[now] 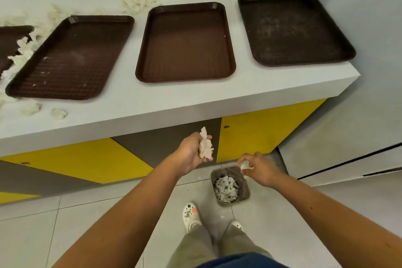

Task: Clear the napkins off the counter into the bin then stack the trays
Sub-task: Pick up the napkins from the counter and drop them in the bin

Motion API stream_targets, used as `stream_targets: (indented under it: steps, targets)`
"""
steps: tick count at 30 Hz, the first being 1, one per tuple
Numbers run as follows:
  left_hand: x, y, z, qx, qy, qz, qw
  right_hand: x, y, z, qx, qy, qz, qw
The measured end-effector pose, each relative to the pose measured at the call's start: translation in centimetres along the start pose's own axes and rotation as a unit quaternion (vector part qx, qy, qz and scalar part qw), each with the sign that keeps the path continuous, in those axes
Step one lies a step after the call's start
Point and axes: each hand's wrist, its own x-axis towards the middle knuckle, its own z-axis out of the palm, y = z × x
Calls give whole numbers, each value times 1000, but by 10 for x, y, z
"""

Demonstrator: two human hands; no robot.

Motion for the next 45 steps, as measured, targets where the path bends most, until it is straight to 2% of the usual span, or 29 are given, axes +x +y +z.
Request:
stream_targets:
  steps: [4,9,15,24,28,34,41,45]
  targets:
    - [14,-19,2,39,9,-14,999,7,10,4,36,0,18,999]
    - [31,-47,10,62,9,-37,997,7,17,-3,88,58,21,994]
    - [53,-80,25,79,34,-59,995,-4,31,-14,114,85,17,990]
    - [74,-90,30,109,39,-82,990,-3,41,-37,141,131,9,981]
    - [66,-78,32,117,38,-43,991,-3,32,-40,147,111,-16,983]
    - [36,-47,29,181,50,79,979,-4,-4,-48,143,118,-69,980]
    - [-22,-10,-3,224,105,218,944,-6,-69,-64,127,123,-155,972]
    - [-60,12,-33,243,157,270,919,-4,-107,-69,138,116,-195,964]
